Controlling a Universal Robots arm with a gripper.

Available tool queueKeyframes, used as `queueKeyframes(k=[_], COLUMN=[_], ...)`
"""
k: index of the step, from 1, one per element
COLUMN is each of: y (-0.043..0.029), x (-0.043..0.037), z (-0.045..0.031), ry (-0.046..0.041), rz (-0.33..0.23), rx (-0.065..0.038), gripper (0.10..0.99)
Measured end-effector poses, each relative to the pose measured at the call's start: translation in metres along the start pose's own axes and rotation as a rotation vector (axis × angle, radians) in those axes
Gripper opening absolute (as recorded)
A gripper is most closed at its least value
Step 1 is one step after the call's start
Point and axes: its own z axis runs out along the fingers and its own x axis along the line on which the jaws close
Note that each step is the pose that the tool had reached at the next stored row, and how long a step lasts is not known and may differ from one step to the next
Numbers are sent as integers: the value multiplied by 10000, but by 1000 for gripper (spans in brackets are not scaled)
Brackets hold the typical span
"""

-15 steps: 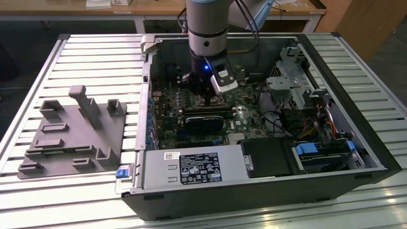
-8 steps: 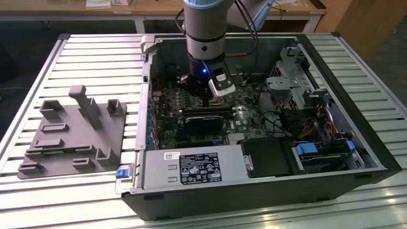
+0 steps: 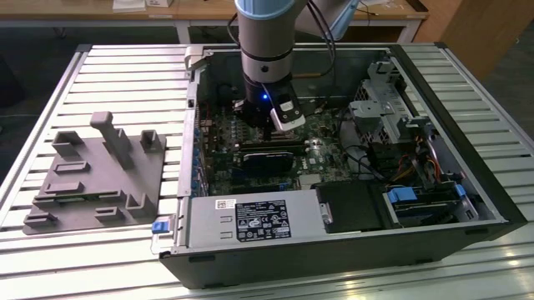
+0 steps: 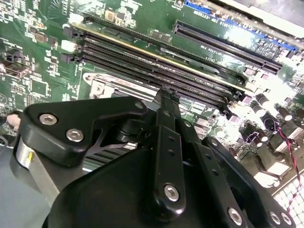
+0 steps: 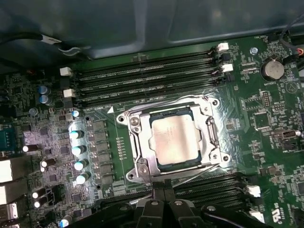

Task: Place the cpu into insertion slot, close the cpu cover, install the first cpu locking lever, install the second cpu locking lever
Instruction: 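Install the second cpu locking lever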

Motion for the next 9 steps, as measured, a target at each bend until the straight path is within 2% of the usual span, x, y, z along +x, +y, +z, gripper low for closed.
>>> queueKeyframes(k=[9], y=[-117], x=[17], z=[27], ry=[85], rz=[27], rx=[-434], gripper=[106])
